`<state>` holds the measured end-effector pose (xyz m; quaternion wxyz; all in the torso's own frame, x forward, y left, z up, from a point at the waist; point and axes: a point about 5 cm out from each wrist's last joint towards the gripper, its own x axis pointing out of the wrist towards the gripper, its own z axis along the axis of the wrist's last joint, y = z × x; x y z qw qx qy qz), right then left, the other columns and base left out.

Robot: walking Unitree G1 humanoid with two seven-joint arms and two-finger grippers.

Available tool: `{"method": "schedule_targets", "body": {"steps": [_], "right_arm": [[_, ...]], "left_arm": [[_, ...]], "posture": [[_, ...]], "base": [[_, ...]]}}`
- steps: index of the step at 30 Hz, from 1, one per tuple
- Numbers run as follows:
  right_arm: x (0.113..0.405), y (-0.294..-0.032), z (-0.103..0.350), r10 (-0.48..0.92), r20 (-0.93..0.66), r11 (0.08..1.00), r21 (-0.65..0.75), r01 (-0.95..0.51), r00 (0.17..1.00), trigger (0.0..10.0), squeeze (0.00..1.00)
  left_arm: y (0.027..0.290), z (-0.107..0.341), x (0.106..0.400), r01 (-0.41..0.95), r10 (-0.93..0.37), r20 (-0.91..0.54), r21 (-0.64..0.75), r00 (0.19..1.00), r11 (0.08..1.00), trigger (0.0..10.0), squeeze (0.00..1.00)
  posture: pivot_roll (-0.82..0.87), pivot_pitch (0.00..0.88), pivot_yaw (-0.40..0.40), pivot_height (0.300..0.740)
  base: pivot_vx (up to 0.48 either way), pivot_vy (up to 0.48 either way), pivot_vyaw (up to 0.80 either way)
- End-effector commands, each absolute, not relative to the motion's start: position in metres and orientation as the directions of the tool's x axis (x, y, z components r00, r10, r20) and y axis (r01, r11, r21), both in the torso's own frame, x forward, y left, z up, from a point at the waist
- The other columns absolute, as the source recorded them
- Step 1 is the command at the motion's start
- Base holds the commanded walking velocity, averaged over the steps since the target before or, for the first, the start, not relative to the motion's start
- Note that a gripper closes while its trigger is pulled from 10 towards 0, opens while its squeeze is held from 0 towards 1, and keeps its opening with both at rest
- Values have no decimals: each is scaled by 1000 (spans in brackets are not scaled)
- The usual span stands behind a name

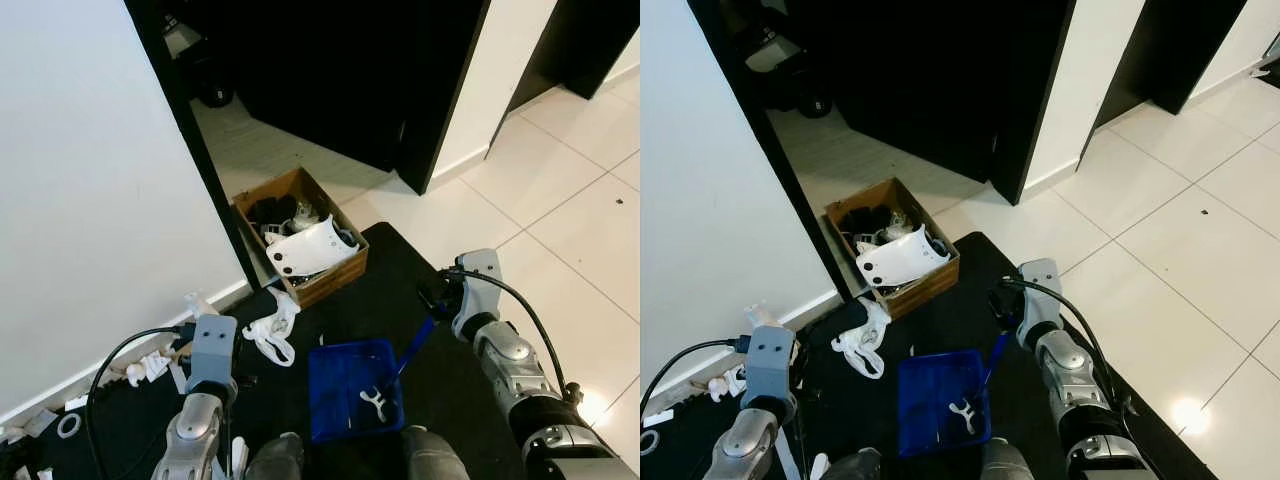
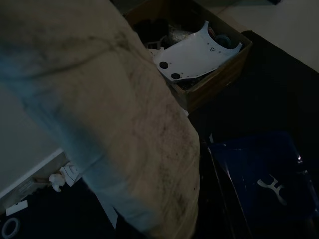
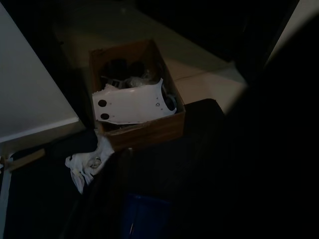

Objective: Sweep floor

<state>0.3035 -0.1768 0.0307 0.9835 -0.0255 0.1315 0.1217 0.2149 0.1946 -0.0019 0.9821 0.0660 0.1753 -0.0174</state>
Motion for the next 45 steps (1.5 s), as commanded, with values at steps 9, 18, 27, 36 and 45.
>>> {"method": "schedule_targets", "body": {"steps": [9, 18, 27, 36, 45], "right_arm": [[303, -180, 27, 223, -275, 971, -18, -237, 935, 0, 0], [305, -181, 34, 231, -232, 970, -20, -242, 945, 0, 0], [306, -177, 41, 222, -179, 972, -38, -233, 958, 10000, 0], [306, -179, 52, 244, -134, 964, -70, -255, 960, 10000, 0], [307, -193, 70, 289, -98, 947, -113, -299, 952, 10000, 0]], "left_arm": [[191, -1, 215, 59, -14, -342, 122, 940, 991, 10000, 0], [184, 11, 223, 43, -28, -299, 42, 954, 998, 10000, 0], [177, 34, 240, 34, -55, -231, -93, 971, 995, 10000, 0], [178, 46, 246, 55, -64, -199, -52, 978, 997, 10000, 0], [182, 70, 257, 14, -30, -130, -126, 991, 992, 10000, 0]], "posture": [[14, 70, 0, 740], [12, 71, -1, 740], [8, 70, 11, 740], [2, 66, 14, 740], [-4, 60, 8, 740]], "base": [[0, 0, 0], [0, 0, 0], [0, 0, 0], [0, 0, 0], [0, 0, 0]]}}
